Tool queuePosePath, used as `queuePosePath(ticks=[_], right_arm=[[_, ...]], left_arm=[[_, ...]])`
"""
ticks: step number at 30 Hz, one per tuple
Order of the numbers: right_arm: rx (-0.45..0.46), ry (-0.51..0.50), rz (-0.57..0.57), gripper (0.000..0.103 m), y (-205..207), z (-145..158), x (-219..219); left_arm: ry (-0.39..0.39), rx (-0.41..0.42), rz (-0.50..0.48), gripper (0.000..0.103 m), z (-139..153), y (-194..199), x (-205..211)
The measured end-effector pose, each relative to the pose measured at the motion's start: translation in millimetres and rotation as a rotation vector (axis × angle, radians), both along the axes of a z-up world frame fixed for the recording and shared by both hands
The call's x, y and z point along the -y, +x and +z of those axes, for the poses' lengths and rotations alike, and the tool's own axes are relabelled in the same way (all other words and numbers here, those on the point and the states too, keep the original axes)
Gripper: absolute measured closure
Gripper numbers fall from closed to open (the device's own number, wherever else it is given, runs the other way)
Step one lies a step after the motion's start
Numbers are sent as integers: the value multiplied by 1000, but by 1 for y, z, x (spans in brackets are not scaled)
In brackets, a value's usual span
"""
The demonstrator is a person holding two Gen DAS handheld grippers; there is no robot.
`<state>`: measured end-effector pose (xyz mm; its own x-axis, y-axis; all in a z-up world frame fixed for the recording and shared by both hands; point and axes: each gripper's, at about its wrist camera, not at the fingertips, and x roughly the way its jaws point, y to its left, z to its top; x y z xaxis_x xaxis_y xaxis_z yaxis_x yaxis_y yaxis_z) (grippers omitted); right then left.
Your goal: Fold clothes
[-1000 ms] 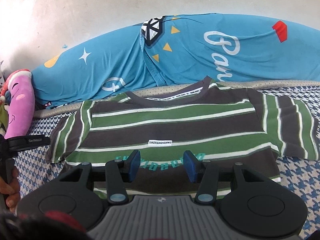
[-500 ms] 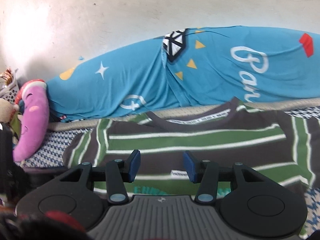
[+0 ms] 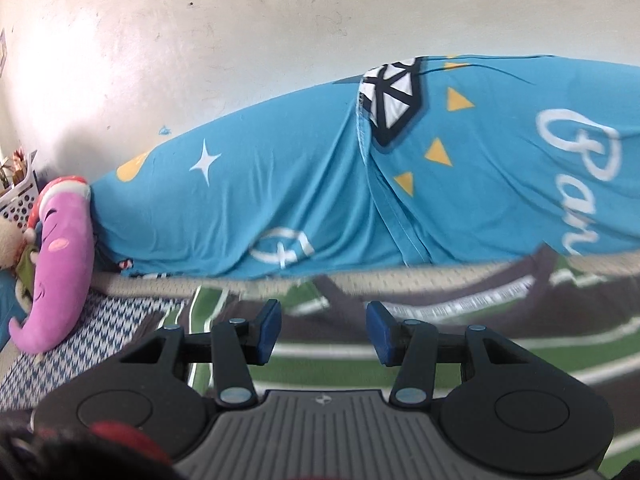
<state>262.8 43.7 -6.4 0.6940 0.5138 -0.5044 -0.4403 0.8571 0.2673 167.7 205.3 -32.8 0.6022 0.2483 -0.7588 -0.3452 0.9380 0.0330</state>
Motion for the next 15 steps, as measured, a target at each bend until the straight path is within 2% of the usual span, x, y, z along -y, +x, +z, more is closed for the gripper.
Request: queuePosePath(ticks=[5,12,14,15], right_arm=[[21,-43,39,55,22,-3,-25],[-2,-126,87,55,44,-22,-51],[-14,-138,94,64,49,-28,-55],[-21,-143,99,78,51,-31,-56]], left_arm=[[7,-2,0,30,-1,1,1],[14,1,-3,29,-2,0,2],[16,2,-6,29,-3,0,2],[18,3,-7,29,-3,-1,2]])
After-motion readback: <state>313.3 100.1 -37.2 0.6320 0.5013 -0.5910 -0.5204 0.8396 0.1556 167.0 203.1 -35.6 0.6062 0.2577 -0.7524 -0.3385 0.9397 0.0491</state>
